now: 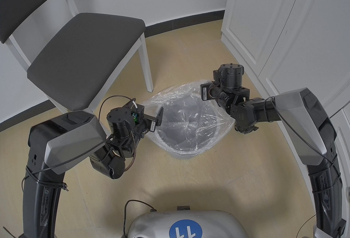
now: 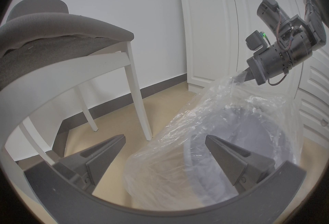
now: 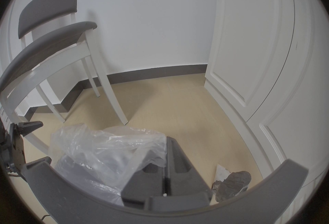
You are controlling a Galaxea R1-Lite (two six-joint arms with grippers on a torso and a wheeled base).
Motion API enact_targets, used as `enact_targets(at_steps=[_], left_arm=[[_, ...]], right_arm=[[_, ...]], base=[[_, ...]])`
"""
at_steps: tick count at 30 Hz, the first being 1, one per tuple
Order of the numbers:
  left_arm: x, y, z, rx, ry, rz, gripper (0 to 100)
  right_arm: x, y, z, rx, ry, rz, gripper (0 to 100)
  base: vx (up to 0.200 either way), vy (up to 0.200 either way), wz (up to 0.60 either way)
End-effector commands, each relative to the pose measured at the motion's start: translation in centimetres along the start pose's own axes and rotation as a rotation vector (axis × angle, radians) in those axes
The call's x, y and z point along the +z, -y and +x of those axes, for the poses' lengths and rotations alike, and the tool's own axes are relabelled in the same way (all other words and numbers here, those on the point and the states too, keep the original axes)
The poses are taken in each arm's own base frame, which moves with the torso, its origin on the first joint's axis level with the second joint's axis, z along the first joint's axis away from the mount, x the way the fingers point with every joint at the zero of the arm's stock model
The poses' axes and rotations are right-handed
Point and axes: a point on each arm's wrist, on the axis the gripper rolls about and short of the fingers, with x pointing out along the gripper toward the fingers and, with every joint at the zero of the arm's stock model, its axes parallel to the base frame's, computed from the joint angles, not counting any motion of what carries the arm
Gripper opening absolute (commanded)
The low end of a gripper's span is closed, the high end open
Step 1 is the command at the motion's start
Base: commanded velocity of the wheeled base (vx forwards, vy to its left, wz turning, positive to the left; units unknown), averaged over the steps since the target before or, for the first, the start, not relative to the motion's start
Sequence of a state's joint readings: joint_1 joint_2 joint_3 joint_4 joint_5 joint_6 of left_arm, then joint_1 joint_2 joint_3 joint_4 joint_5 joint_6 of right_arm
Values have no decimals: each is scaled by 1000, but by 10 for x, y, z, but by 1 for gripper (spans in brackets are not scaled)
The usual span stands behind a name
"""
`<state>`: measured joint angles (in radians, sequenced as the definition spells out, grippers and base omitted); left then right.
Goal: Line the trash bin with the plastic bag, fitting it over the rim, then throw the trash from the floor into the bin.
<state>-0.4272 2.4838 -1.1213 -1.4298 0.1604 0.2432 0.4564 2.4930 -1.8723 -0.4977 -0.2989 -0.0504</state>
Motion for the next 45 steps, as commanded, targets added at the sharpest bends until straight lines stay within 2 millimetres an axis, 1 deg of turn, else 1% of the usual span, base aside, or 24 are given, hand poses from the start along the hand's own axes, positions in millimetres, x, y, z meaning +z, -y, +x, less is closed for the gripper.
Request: enact_targets(at_steps=[1,4,7,16,18,21,23,24,27,28,33,34,39,41,42,43,45], left_arm=[[-15,2,13,42,-2,1,100],[-19,-1,21,90,-7,5,100],[-24,-2,27,100,-15,6,100],[-13,-2,48,129,80,-46,100],[-10,-4,54,169,93,-57,100],[-11,-10,62,207,107,-63,100],[-11,-11,64,211,113,-64,100],[-13,-12,65,215,110,-63,100],[-11,-12,69,219,128,-70,100],[-10,-12,70,221,137,-74,100],[-9,-9,70,216,146,-99,100],[-10,-9,69,213,140,-110,100],[-11,-10,66,209,123,-138,100],[-6,-12,62,205,107,-153,100],[-5,-12,61,203,106,-154,100],[-1,-13,55,194,71,-166,100],[3,-12,51,185,58,-187,100]], right_arm=[[-7,-2,6,-5,12,8,0],[-6,1,7,-14,24,14,0],[-5,3,8,-23,34,18,0],[-8,8,10,-32,36,70,0],[-9,11,11,-38,35,78,0],[-10,11,12,-40,46,97,0],[-9,11,12,-40,55,103,0],[-11,12,13,-40,58,104,0],[-16,14,16,-44,60,103,0],[-17,15,17,-48,62,103,100],[-14,24,17,-63,69,107,100],[-14,27,13,-67,52,103,100],[4,36,-17,-38,8,83,100],[8,40,-25,-13,-4,81,100],[8,41,-25,-13,-5,81,100],[6,50,-28,-20,-28,78,100],[3,55,-30,-27,-44,75,100]], base=[[0,0,0],[0,0,0],[0,0,0],[0,0,0],[0,0,0],[0,0,0],[0,0,0],[0,0,0],[0,0,0],[0,0,0],[0,0,0],[0,0,0],[0,0,0],[0,0,0],[0,0,0],[0,0,0],[0,0,0]])
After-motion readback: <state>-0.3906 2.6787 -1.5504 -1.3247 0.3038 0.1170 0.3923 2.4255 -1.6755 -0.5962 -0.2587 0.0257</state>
